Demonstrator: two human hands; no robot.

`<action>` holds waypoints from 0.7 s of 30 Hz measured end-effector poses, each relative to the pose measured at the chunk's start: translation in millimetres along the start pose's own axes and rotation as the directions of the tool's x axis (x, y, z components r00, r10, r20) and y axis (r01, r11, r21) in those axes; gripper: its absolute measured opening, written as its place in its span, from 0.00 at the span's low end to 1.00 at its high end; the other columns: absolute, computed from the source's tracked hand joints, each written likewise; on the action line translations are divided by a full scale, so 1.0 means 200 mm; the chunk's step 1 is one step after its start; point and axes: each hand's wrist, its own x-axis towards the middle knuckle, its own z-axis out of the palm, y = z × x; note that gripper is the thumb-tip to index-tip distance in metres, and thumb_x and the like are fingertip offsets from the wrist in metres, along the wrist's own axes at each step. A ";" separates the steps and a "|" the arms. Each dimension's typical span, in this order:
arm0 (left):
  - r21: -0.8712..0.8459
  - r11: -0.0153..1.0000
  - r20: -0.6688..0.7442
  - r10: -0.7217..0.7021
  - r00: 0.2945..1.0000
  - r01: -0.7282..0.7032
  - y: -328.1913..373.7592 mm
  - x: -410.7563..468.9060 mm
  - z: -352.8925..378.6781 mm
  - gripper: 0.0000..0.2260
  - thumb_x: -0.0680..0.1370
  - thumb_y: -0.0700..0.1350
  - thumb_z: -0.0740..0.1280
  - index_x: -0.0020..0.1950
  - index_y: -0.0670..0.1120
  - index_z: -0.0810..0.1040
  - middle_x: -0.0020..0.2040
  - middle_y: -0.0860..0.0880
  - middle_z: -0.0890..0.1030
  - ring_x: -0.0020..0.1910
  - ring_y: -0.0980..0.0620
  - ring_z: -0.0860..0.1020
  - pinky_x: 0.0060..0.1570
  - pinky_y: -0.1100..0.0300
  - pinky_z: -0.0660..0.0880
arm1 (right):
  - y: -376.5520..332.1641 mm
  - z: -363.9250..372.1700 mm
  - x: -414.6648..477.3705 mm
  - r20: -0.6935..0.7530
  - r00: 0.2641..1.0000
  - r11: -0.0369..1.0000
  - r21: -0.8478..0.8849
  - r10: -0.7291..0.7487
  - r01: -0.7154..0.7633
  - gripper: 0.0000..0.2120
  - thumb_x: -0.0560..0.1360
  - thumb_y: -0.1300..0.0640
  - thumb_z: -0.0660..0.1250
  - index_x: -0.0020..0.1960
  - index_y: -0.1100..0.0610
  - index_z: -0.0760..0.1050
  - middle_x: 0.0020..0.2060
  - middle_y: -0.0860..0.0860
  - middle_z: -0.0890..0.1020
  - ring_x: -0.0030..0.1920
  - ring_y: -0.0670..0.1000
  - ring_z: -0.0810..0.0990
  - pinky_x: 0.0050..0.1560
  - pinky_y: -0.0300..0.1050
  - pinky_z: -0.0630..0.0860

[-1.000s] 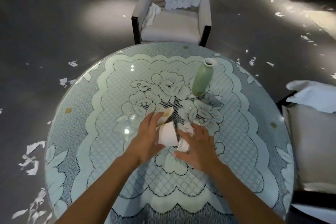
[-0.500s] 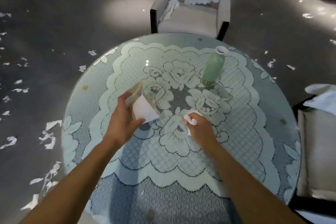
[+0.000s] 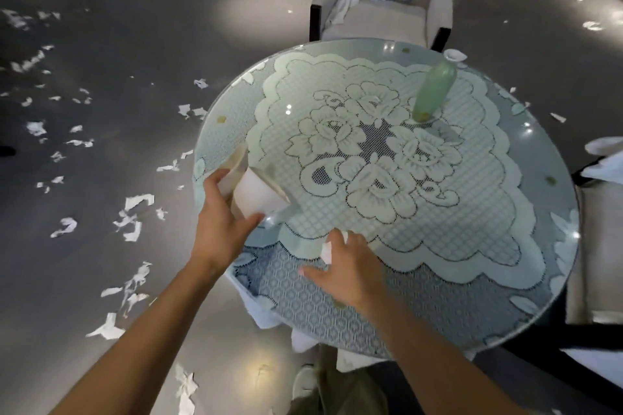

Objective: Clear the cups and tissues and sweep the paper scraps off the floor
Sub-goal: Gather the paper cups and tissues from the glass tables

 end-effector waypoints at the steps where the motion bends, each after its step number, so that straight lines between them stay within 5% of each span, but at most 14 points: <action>1: 0.011 1.000 0.001 -0.007 1.000 0.007 -0.01 -0.02 -0.01 0.36 0.68 0.38 0.75 0.67 0.52 0.57 0.60 0.50 0.70 0.58 0.43 0.74 0.54 0.42 0.76 | -0.02 0.00 -0.03 -0.038 0.999 0.995 -0.093 -0.039 0.035 0.37 0.63 0.26 0.65 0.55 0.57 0.73 0.44 0.53 0.75 0.45 0.53 0.74 0.40 0.44 0.71; 3: 0.035 0.999 -0.003 -0.007 1.000 0.007 -0.02 -0.06 0.00 0.36 0.68 0.39 0.76 0.67 0.51 0.57 0.57 0.51 0.71 0.56 0.44 0.75 0.51 0.45 0.77 | -0.02 0.01 -0.08 -0.138 0.980 0.970 -0.217 -0.144 0.112 0.33 0.60 0.29 0.70 0.46 0.59 0.78 0.35 0.55 0.77 0.35 0.53 0.75 0.30 0.44 0.72; 6: 0.081 0.996 0.001 0.025 1.000 -0.025 0.01 -0.09 0.01 0.36 0.68 0.40 0.76 0.67 0.51 0.57 0.54 0.52 0.72 0.53 0.45 0.76 0.44 0.52 0.77 | 0.04 0.03 -0.14 -0.125 0.968 0.942 -0.288 -0.216 0.173 0.18 0.58 0.51 0.81 0.39 0.57 0.77 0.28 0.52 0.76 0.28 0.49 0.74 0.22 0.38 0.66; 10: 0.018 0.998 0.092 0.060 0.994 -0.062 0.09 -0.10 0.07 0.37 0.68 0.39 0.75 0.68 0.50 0.56 0.57 0.53 0.69 0.55 0.48 0.74 0.52 0.46 0.77 | 0.15 -0.06 -0.15 -0.187 0.981 0.963 -0.269 -0.049 -0.003 0.03 0.75 0.64 0.68 0.48 0.60 0.76 0.34 0.54 0.78 0.31 0.50 0.74 0.25 0.39 0.69; 15: -0.056 0.981 0.218 0.194 0.956 -0.186 0.29 -0.12 0.34 0.37 0.68 0.40 0.76 0.66 0.55 0.56 0.57 0.57 0.69 0.52 0.55 0.75 0.46 0.66 0.75 | 0.29 -0.33 -0.23 -0.357 0.911 0.949 0.299 0.208 -0.100 0.08 0.81 0.60 0.59 0.51 0.64 0.74 0.27 0.53 0.72 0.27 0.52 0.70 0.27 0.42 0.63; 18: -0.149 0.960 0.325 0.274 0.905 -0.236 0.48 -0.18 0.61 0.38 0.68 0.40 0.76 0.67 0.56 0.55 0.60 0.54 0.69 0.56 0.51 0.75 0.51 0.59 0.76 | 0.45 -0.47 -0.38 -0.443 0.804 0.846 0.517 0.397 -0.132 0.09 0.80 0.58 0.60 0.56 0.62 0.72 0.32 0.55 0.76 0.31 0.53 0.73 0.32 0.44 0.65; 21: -0.245 0.927 0.430 0.365 0.825 -0.282 0.71 -0.33 0.88 0.37 0.68 0.39 0.76 0.67 0.55 0.56 0.57 0.59 0.70 0.55 0.56 0.76 0.49 0.66 0.75 | 0.67 -0.58 -0.62 -0.439 0.694 0.762 0.598 0.570 -0.248 0.03 0.79 0.56 0.61 0.49 0.56 0.69 0.33 0.48 0.74 0.31 0.46 0.69 0.31 0.40 0.59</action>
